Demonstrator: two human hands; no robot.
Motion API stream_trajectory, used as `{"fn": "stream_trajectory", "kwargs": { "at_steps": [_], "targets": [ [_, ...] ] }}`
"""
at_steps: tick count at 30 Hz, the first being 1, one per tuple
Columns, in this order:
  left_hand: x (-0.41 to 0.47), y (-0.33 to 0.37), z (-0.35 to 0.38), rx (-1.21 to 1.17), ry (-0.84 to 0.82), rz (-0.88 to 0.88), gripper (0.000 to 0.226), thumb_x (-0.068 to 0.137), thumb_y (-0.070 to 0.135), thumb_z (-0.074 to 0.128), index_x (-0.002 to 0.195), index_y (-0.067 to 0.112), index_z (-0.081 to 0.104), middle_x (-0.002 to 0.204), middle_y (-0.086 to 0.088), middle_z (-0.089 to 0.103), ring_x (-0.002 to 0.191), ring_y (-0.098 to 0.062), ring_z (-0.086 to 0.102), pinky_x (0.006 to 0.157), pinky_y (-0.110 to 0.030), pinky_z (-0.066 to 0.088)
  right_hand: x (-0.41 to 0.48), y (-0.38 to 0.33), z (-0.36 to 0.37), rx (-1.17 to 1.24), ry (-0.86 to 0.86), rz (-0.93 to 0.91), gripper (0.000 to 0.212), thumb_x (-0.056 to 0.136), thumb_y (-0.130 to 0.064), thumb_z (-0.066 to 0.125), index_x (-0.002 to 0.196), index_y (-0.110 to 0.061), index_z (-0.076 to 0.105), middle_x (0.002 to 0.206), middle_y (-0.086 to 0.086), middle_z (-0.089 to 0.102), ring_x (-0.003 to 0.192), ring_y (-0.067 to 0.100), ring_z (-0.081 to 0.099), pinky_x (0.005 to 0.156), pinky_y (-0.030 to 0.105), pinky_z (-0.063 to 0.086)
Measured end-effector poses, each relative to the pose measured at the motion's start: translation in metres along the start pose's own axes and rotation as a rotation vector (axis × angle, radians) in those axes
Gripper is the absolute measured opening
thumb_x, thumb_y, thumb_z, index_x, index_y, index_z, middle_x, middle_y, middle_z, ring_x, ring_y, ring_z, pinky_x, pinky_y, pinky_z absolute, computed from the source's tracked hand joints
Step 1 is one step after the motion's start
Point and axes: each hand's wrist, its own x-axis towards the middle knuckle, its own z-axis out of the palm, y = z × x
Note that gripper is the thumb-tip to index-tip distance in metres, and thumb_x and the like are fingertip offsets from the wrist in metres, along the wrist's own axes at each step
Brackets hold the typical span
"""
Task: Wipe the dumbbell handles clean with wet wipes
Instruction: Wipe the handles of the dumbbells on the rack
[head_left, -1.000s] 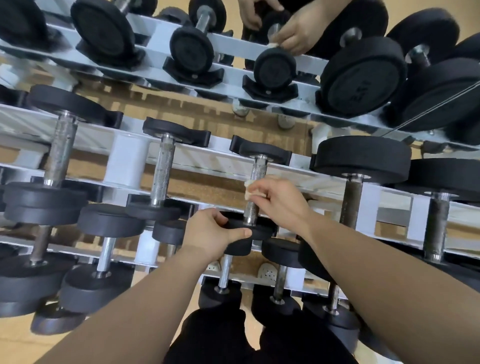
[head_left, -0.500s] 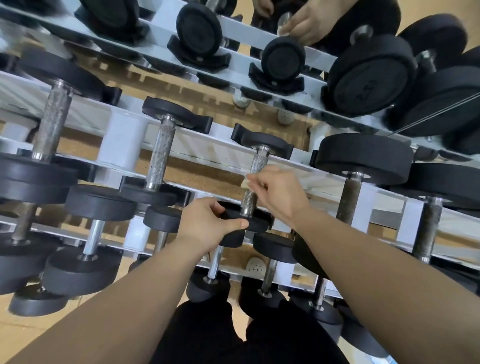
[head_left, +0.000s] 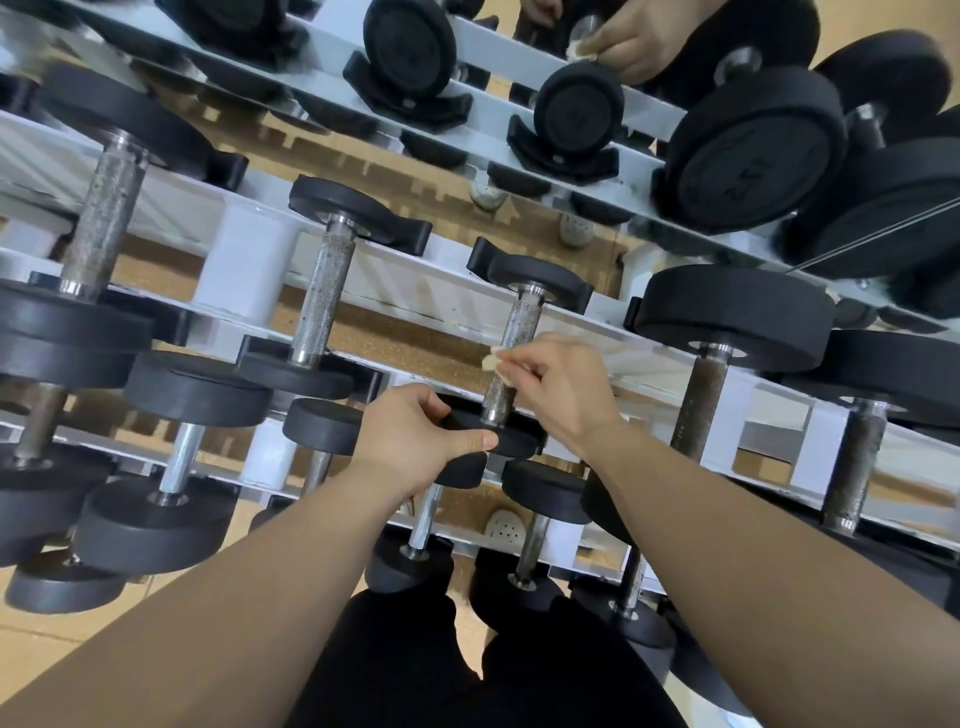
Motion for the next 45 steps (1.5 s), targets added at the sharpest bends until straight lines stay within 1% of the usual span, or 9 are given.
{"fn": "stream_trajectory", "kwargs": {
  "at_steps": [5, 12, 15, 18, 26, 31, 37, 42, 45],
  "targets": [
    [-0.001, 0.002, 0.000, -0.004, 0.001, 0.004, 0.054, 0.057, 0.050, 0.096, 0.091, 0.021, 0.065, 0.095, 0.008, 0.066, 0.090, -0.010, 0.062, 0.078, -0.025, 0.048, -0.003, -0.004, 0.010, 0.227, 0.150, 0.184, 0.013, 0.089, -0.022, 0.074, 0.100, -0.021, 0.079, 0.085, -0.007, 0.069, 0.083, 0.011, 0.062, 0.081, 0.026, 0.051],
    [-0.003, -0.001, 0.001, -0.025, 0.012, 0.018, 0.053, 0.056, 0.050, 0.096, 0.088, 0.023, 0.063, 0.090, 0.009, 0.065, 0.088, -0.010, 0.063, 0.077, -0.025, 0.050, -0.016, -0.010, 0.011, -0.014, 0.025, -0.019, 0.014, 0.092, -0.027, 0.069, 0.098, -0.020, 0.079, 0.082, -0.002, 0.069, 0.076, 0.013, 0.060, 0.075, 0.029, 0.051],
    [-0.003, -0.003, 0.002, -0.048, 0.003, 0.010, 0.053, 0.056, 0.050, 0.096, 0.087, 0.023, 0.062, 0.091, 0.007, 0.065, 0.088, -0.012, 0.062, 0.079, -0.028, 0.051, 0.018, -0.005, -0.001, 0.014, 0.159, 0.106, 0.014, 0.094, -0.027, 0.068, 0.102, -0.022, 0.078, 0.088, -0.006, 0.065, 0.083, 0.006, 0.054, 0.077, 0.005, 0.037],
    [-0.004, -0.005, 0.003, -0.062, -0.012, 0.012, 0.054, 0.058, 0.052, 0.094, 0.087, 0.023, 0.059, 0.091, 0.005, 0.064, 0.087, -0.013, 0.061, 0.074, -0.029, 0.050, 0.024, -0.002, -0.003, -0.020, 0.183, 0.092, 0.013, 0.093, -0.027, 0.069, 0.100, -0.022, 0.079, 0.088, -0.011, 0.063, 0.086, 0.002, 0.053, 0.079, 0.002, 0.034],
    [-0.024, 0.013, 0.026, -0.056, 0.056, 0.064, 0.060, 0.060, 0.050, 0.093, 0.080, 0.023, 0.044, 0.081, 0.004, 0.057, 0.071, -0.011, 0.052, 0.058, -0.029, 0.037, -0.003, -0.002, -0.012, -0.231, -0.039, -0.168, 0.014, 0.090, -0.019, 0.071, 0.102, -0.016, 0.079, 0.088, 0.001, 0.068, 0.080, 0.023, 0.065, 0.073, 0.036, 0.055],
    [-0.037, 0.018, 0.047, -0.051, 0.159, 0.094, 0.065, 0.058, 0.055, 0.092, 0.086, 0.026, 0.041, 0.097, 0.002, 0.050, 0.081, -0.014, 0.051, 0.066, -0.028, 0.039, 0.017, -0.003, -0.023, -0.283, 0.135, -0.003, 0.018, 0.093, -0.023, 0.067, 0.106, -0.017, 0.078, 0.092, 0.003, 0.066, 0.088, 0.023, 0.064, 0.078, 0.028, 0.049],
    [-0.041, 0.018, 0.055, -0.113, 0.212, 0.076, 0.071, 0.055, 0.050, 0.095, 0.093, 0.021, 0.043, 0.099, 0.002, 0.047, 0.082, -0.016, 0.049, 0.071, -0.028, 0.039, -0.012, -0.006, -0.020, -0.372, -0.180, -0.272, 0.015, 0.091, -0.024, 0.069, 0.101, -0.017, 0.078, 0.083, 0.004, 0.065, 0.075, 0.028, 0.066, 0.062, 0.035, 0.054],
    [-0.045, 0.023, 0.060, -0.107, 0.206, 0.106, 0.072, 0.057, 0.049, 0.095, 0.089, 0.020, 0.037, 0.096, 0.004, 0.038, 0.072, -0.008, 0.039, 0.067, -0.025, 0.033, 0.018, -0.003, -0.036, -0.392, 0.090, -0.046, 0.018, 0.093, -0.023, 0.066, 0.106, -0.018, 0.078, 0.090, 0.005, 0.065, 0.083, 0.029, 0.064, 0.074, 0.040, 0.054],
    [-0.042, 0.023, 0.057, -0.073, 0.190, 0.113, 0.073, 0.057, 0.050, 0.095, 0.089, 0.019, 0.037, 0.097, 0.004, 0.039, 0.076, -0.012, 0.040, 0.064, -0.026, 0.030, 0.005, -0.011, -0.026, -0.338, 0.035, -0.070, 0.013, 0.091, -0.017, 0.067, 0.096, -0.015, 0.079, 0.085, 0.005, 0.066, 0.080, 0.027, 0.063, 0.071, 0.040, 0.053]
  ]
}}
